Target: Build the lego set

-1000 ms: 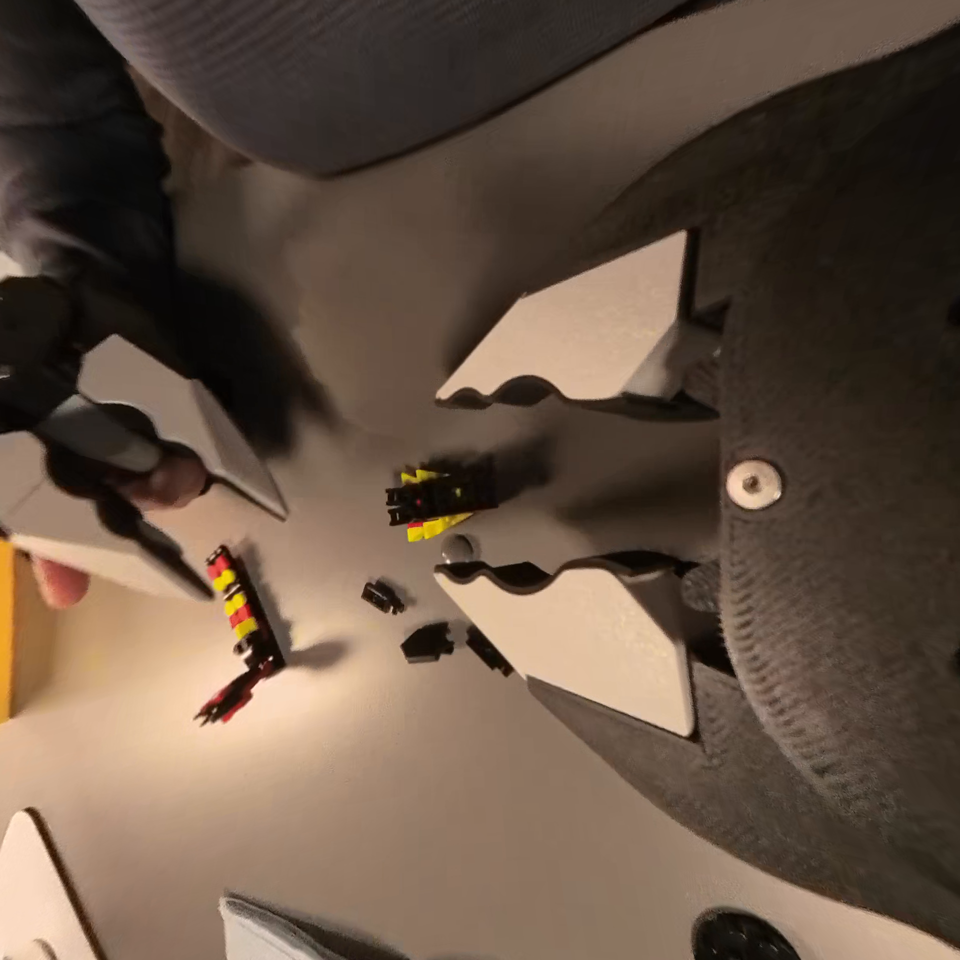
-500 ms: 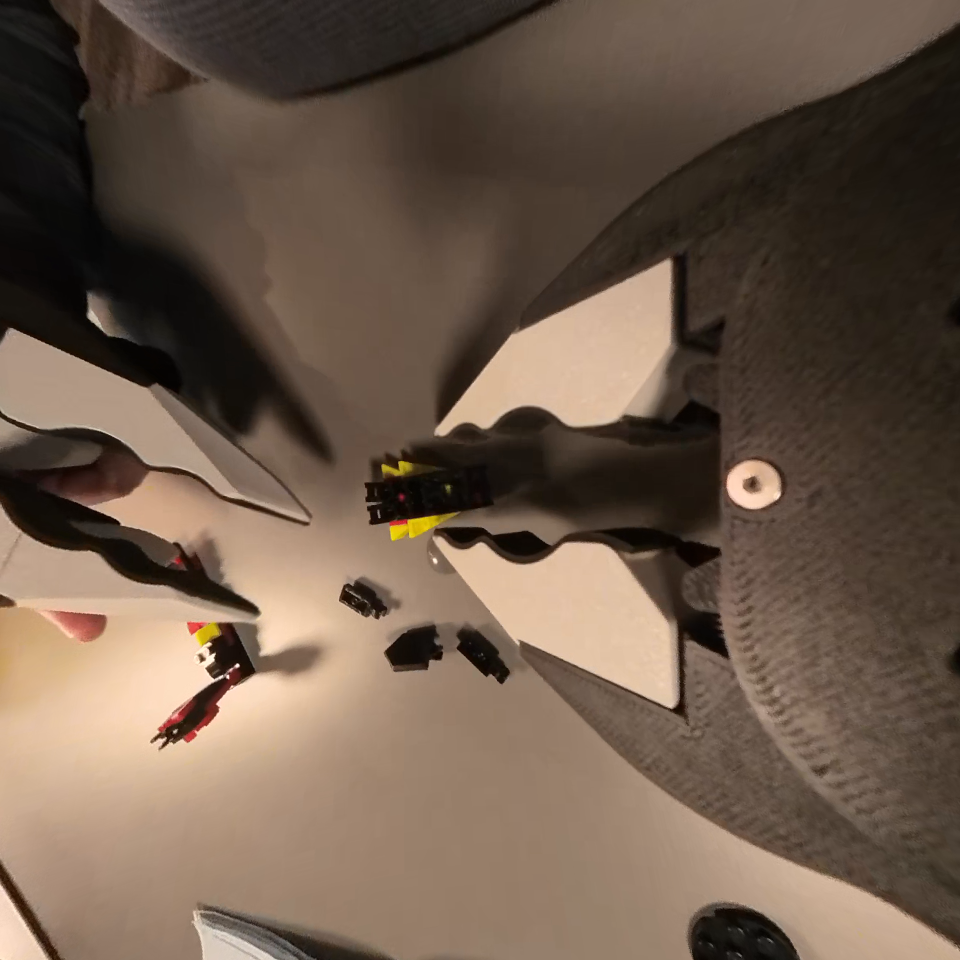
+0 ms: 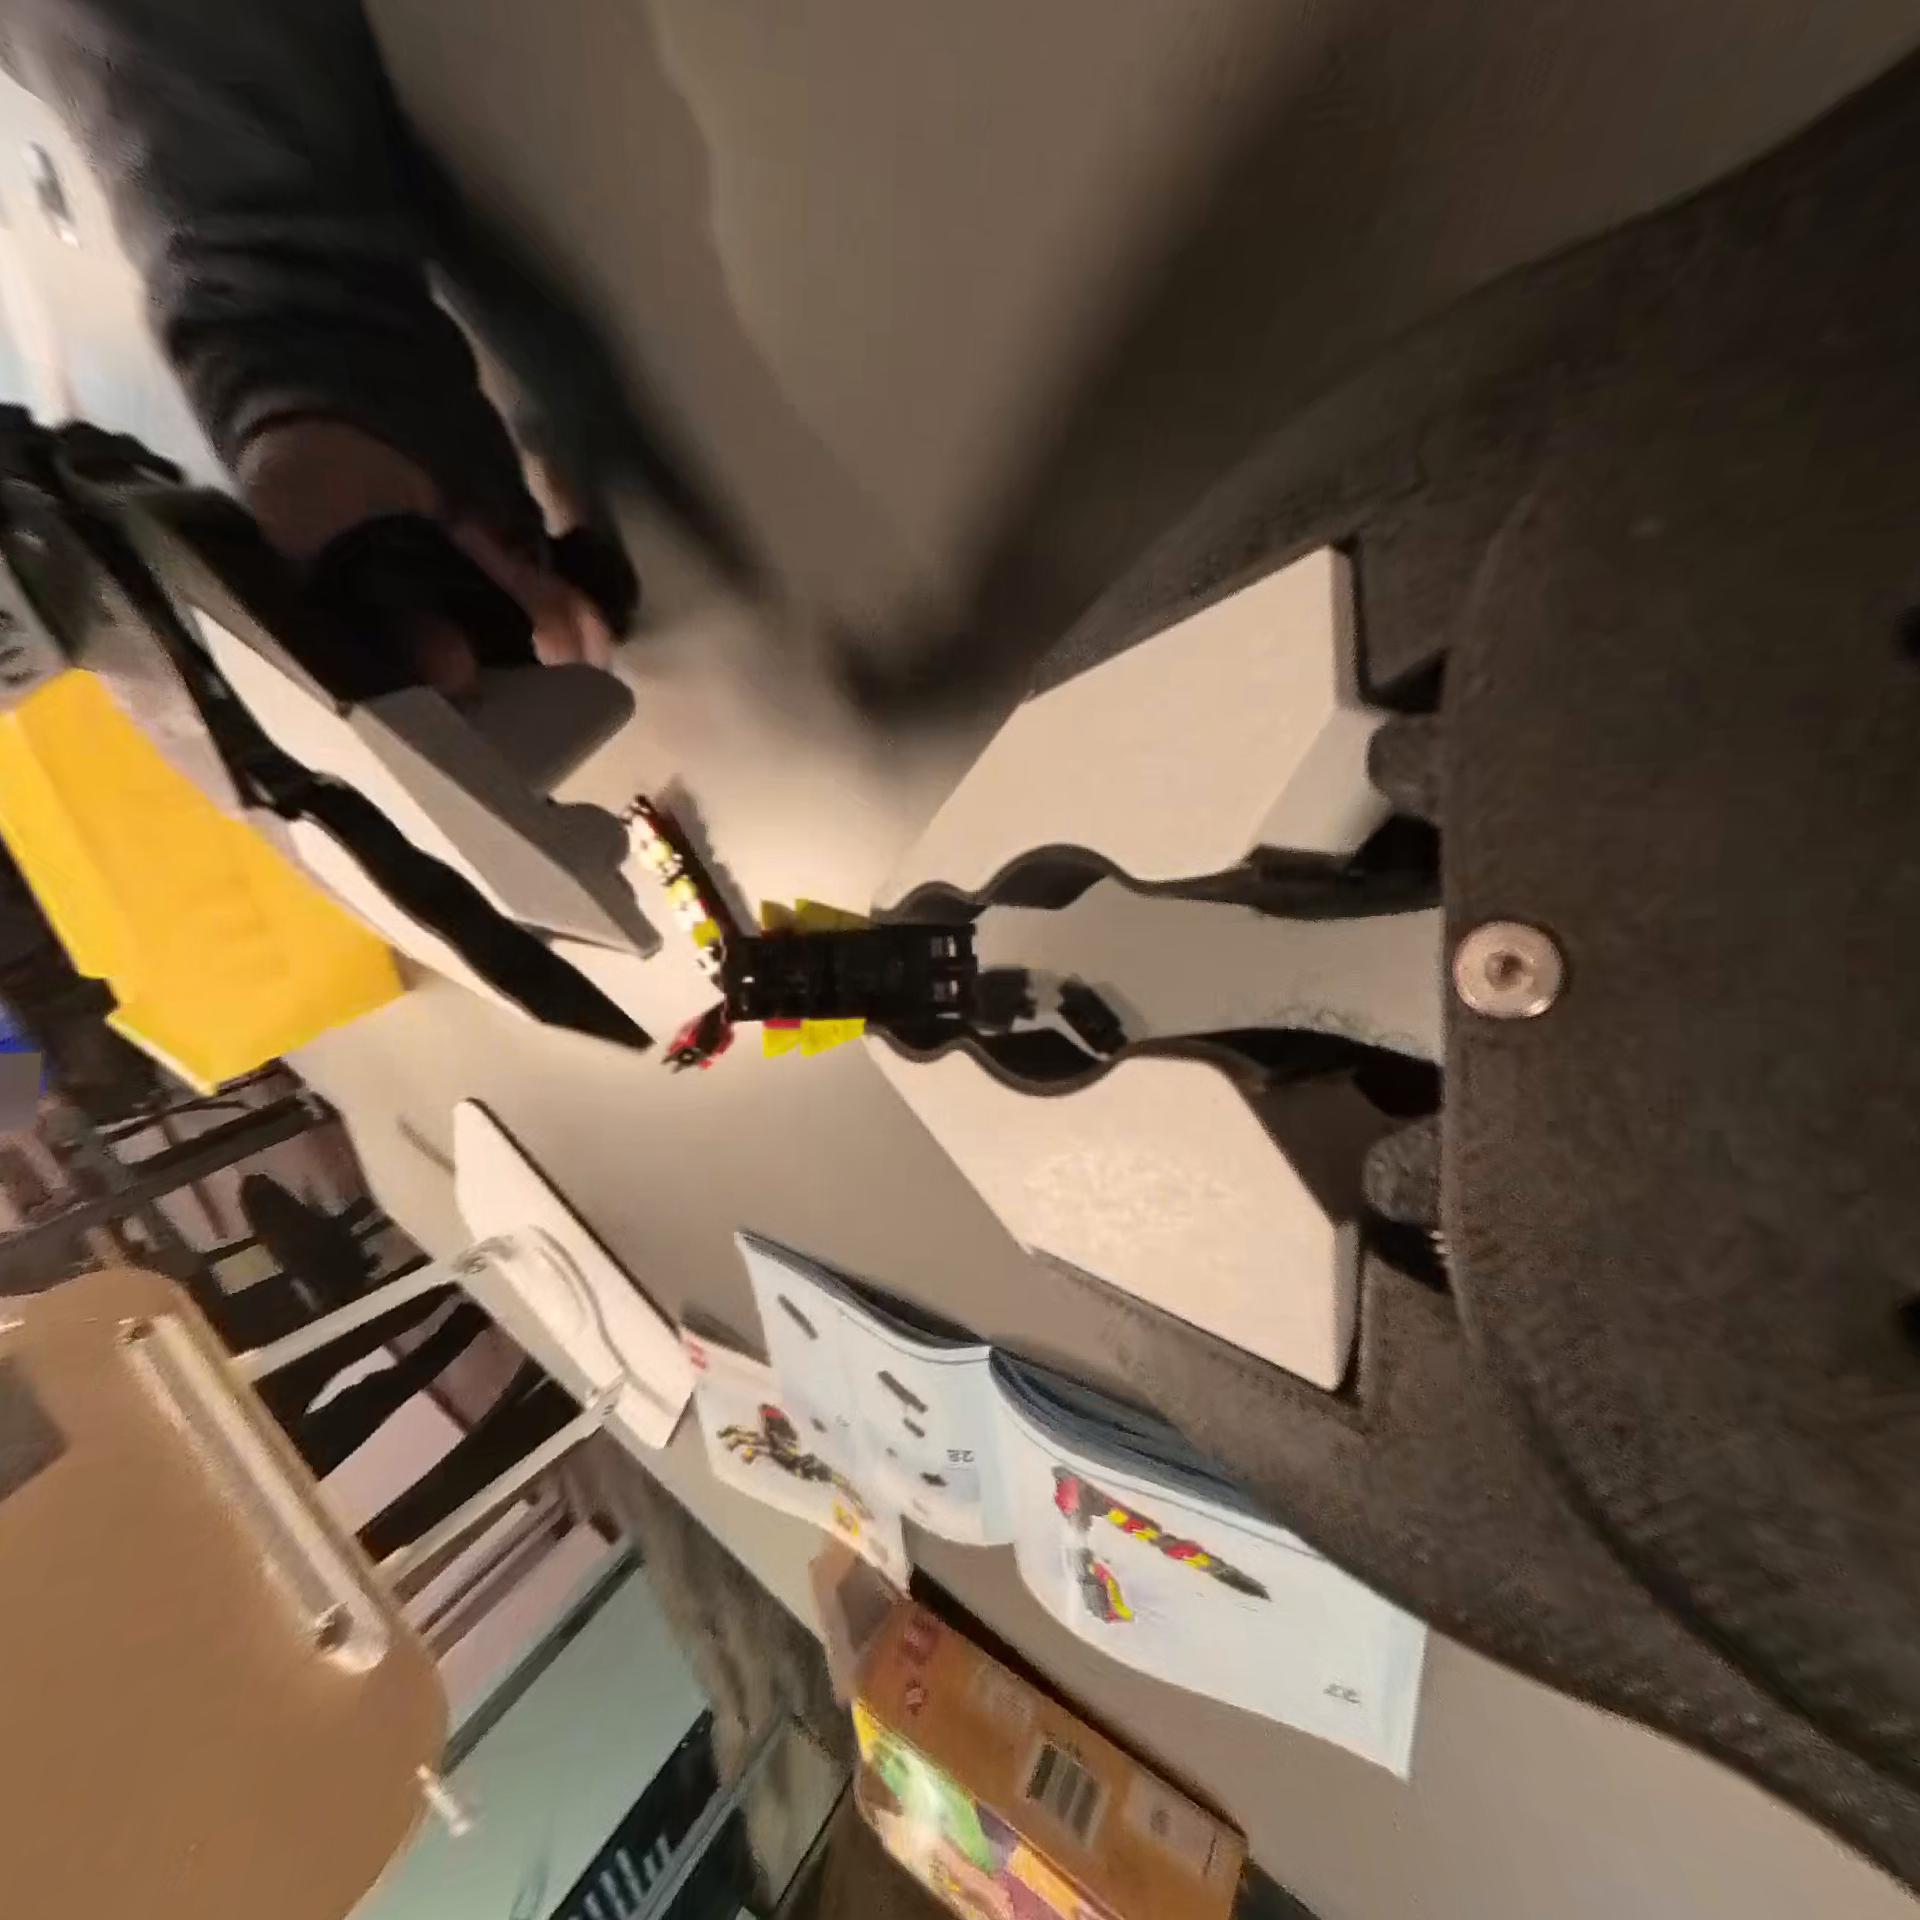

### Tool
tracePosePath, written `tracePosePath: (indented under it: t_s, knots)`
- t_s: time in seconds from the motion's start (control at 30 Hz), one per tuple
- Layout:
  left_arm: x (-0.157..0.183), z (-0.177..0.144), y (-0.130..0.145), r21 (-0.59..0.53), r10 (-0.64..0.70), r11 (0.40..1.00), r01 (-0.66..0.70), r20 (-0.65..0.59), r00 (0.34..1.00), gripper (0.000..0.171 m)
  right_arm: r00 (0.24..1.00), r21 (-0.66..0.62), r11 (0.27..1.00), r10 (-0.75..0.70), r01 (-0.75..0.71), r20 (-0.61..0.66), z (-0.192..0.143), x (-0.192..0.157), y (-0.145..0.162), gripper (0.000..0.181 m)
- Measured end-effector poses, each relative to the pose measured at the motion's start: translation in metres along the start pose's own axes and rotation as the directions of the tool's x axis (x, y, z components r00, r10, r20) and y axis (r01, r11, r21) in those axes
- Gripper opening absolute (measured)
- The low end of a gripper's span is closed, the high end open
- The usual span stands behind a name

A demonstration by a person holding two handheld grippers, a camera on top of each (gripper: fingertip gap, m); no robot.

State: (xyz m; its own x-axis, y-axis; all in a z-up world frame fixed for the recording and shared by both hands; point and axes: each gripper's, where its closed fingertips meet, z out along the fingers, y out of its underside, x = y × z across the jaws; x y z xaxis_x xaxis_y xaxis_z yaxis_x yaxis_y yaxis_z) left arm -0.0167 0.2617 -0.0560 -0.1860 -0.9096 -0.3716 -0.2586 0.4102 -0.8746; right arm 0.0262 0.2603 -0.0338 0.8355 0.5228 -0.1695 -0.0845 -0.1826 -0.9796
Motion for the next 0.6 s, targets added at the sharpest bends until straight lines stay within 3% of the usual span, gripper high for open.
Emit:
tracePosePath:
  t_s: [0.07, 0.2, 0.33, 0.43, 0.6]
  knots:
    - [-0.001, -0.004, -0.009, 0.049, -0.028, 0.998, 0.028, 0.001, 1.0, 0.017, 1.0, 0.067, 0.997, -0.025, 0.026, -0.012, -0.004, 0.001, -0.009, 0.036]
    - [-0.039, -0.024, -0.026, 0.195, -0.102, 0.979, 0.065, 0.187, 0.977, 0.016, 0.988, 0.151, 0.978, -0.134, 0.145, -0.077, -0.012, 0.004, -0.023, 0.034]
    - [-0.066, -0.043, -0.031, 0.302, -0.224, 0.943, 0.14, 0.263, 0.938, 0.016, 0.96, 0.153, 0.951, -0.249, 0.267, -0.126, -0.012, -0.001, -0.023, 0.029]
    - [-0.07, -0.038, -0.016, 0.215, -0.198, 0.967, 0.138, 0.289, 0.937, 0.016, 0.938, 0.064, 0.94, -0.329, 0.336, -0.106, -0.004, -0.008, -0.011, 0.029]
    - [-0.046, -0.017, 0.002, 0.04, -0.085, 0.996, 0.079, 0.19, 0.978, 0.016, 0.907, -0.034, 0.908, -0.419, 0.418, -0.037, 0.005, -0.023, 0.006, 0.03]
